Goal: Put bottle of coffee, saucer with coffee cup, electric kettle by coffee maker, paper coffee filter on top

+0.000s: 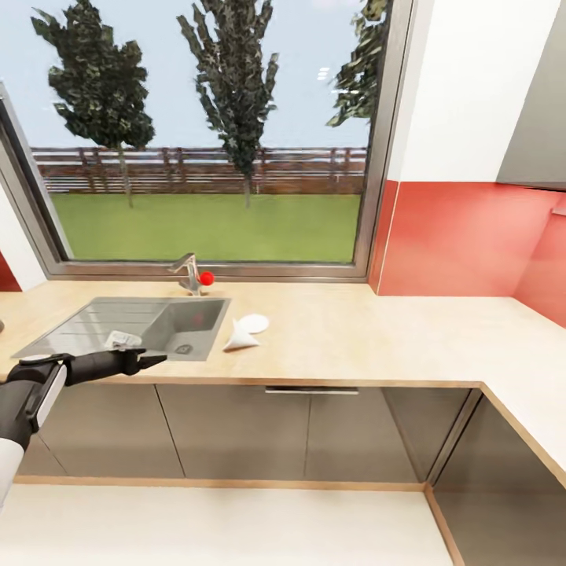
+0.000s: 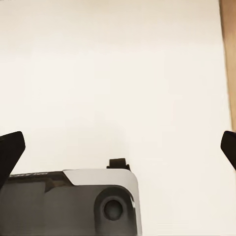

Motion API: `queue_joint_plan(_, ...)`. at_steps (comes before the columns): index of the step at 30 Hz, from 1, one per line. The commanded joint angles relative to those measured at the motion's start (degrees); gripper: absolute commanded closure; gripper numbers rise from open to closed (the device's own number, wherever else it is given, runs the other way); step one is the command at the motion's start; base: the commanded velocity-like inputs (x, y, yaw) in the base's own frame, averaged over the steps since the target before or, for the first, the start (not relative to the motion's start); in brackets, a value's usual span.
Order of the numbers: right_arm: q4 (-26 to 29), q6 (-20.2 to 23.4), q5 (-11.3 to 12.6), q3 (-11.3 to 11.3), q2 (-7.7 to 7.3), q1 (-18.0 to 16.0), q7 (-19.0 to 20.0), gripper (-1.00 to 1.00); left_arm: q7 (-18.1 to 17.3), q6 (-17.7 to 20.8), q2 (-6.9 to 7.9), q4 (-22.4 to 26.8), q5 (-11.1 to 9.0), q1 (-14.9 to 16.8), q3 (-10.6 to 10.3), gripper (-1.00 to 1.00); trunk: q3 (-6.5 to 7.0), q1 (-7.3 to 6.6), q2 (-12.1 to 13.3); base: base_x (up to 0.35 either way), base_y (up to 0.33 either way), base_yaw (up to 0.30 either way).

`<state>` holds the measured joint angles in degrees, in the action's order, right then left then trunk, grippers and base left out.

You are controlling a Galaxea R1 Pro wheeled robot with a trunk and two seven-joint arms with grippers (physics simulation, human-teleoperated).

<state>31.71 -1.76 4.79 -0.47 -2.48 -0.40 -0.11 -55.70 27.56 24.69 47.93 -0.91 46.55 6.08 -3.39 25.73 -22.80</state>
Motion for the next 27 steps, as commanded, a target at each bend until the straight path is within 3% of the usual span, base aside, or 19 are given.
queue_joint_plan(1, 0.0, -0.18, 0.56, 0.03, -0.03, -0.04, -0.03, -1.0, -0.2, 0.49, 0.0, 0.03, 0.21, 0.04, 0.08, -1.0, -0.13, 0.05, -0.12, 0.179, 0.147, 0.0)
queue_joint_plan(8, -0.05, -0.18, 0.66, 0.03, -0.07, -0.04, 0.01, -1.0, -0.2, 0.48, -0.12, 0.05, 1.11, 0.03, 0.07, -1.0, -0.13, 0.05, -0.12, 0.196, 0.24, -0.083)
queue_joint_plan(27, -0.07, -0.17, 0.66, 0.03, -0.07, -0.04, 0.02, -1.0, -0.2, 0.37, -0.53, -0.28, 1.07, -0.08, 0.26, -1.0, -0.13, 0.05, -0.12, 0.179, 0.286, -0.291)
